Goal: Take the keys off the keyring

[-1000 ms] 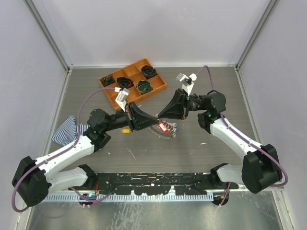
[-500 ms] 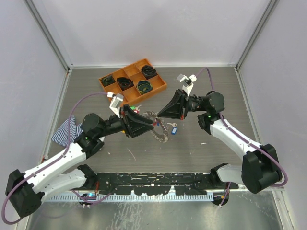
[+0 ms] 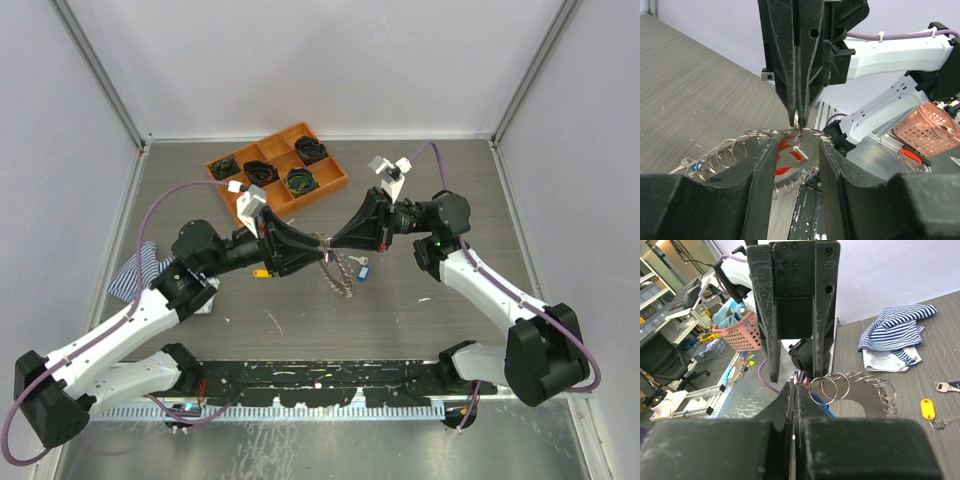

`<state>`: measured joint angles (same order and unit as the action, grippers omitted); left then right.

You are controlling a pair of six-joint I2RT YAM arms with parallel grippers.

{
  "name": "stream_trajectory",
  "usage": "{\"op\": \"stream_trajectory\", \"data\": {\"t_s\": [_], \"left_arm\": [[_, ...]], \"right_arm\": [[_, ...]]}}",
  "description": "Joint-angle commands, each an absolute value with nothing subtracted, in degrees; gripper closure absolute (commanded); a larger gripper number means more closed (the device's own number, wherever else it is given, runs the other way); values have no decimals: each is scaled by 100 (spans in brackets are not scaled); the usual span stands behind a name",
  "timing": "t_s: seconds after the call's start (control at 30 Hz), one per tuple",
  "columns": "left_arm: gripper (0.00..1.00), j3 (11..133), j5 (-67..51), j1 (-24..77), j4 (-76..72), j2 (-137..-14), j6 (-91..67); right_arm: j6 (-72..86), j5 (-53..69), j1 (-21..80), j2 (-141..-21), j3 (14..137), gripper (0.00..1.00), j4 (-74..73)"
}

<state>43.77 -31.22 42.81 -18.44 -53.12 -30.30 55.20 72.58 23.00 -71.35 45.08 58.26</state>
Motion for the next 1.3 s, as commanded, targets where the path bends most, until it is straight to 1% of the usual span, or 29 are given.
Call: {"op": "stream_trajectory", "data": {"t_s": [0.0,0.27,0.6,0.8,0.9,1.0,1.27], "left_arm": [[60,4655,-3189,4308,-2034,-5424,-2940],[61,4569,-3088,4309,-2315,-5497,-3152],[68,4570,-3109,4335,-2529,-5616,-3323],[69,4537,-3076,4362,-2628,-5612,-3393],[72,4539,-3082,4363,-2637,-5625,-3418],[76,4538,-3085,4360,-2645,-5633,-3427],[76,4596,-3158,4370,-2558,-5724,-3450]], "right_arm": [[5425,7251,2277,-6888,4580,99,6149],[5400,7259,2281,-6912,4555,99,6144],[5365,7263,2303,-6938,4544,99,6135],[5275,7262,2329,-6927,4526,99,6060],[5247,7277,2329,-6916,4522,99,6059],[5230,7277,2335,-6897,4510,99,6055],[5188,7286,2368,-6903,4508,99,6051]]}}
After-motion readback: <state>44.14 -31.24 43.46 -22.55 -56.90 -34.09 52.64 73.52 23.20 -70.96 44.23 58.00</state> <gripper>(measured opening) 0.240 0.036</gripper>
